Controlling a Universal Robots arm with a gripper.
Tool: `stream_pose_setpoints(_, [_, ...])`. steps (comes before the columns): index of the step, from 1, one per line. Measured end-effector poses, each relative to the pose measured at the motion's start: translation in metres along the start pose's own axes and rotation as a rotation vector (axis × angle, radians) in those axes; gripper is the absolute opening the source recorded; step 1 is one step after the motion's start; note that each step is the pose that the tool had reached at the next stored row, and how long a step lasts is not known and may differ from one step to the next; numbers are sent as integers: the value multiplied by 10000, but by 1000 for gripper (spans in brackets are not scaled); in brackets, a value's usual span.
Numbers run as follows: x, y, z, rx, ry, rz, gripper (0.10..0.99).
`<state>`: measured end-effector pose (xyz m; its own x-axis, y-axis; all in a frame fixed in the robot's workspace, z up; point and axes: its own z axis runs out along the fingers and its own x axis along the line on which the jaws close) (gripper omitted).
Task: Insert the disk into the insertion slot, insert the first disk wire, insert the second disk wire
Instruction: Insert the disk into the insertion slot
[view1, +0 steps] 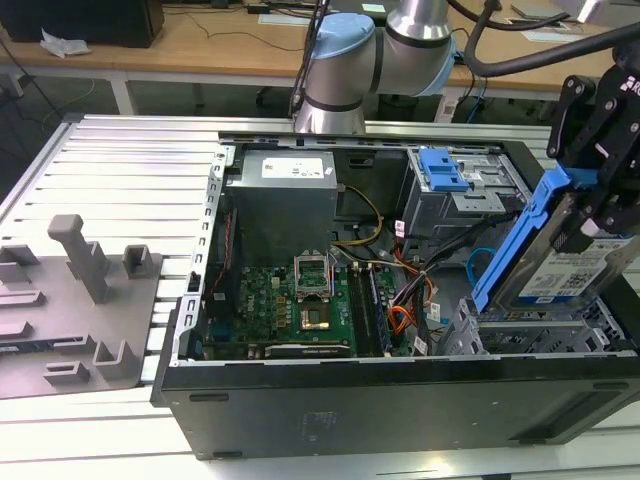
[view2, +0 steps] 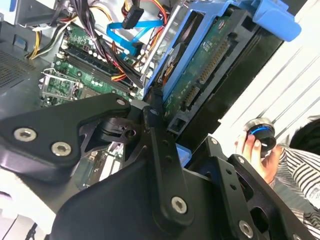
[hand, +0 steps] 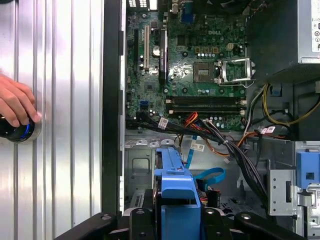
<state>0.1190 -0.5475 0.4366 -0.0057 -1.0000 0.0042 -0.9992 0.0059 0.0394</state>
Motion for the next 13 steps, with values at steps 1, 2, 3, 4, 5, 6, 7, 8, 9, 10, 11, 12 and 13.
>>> stream_pose_setpoints(1, [0, -1, 12, 0, 4, -16, 361])
stream_pose_setpoints(2, [1, -1, 25, 0, 3, -23, 361])
stream_pose_setpoints(3, [0, -1, 37, 0, 1, -25, 361])
stream_pose_setpoints(4, [1, -2, 51, 0, -7, -25, 361])
stream_pose_setpoints(5, [1, -3, 66, 0, -19, -26, 361])
stream_pose_setpoints(6, [1, -4, 88, 0, -43, -27, 361])
stream_pose_setpoints(7, [0, -4, 99, 0, -55, -27, 361])
stream_pose_setpoints(8, [0, -4, 108, 0, -58, -27, 361])
stream_pose_setpoints(9, [0, -5, 128, -1, -61, -27, 361])
stream_pose_setpoints(10, [0, -6, 143, 0, -61, -27, 361])
stream_pose_setpoints(11, [0, -6, 154, -1, -60, -27, 361])
stream_pose_setpoints(12, [0, -6, 159, -1, -60, -27, 361])
stream_pose_setpoints(13, [0, -7, 166, 0, -60, -28, 361])
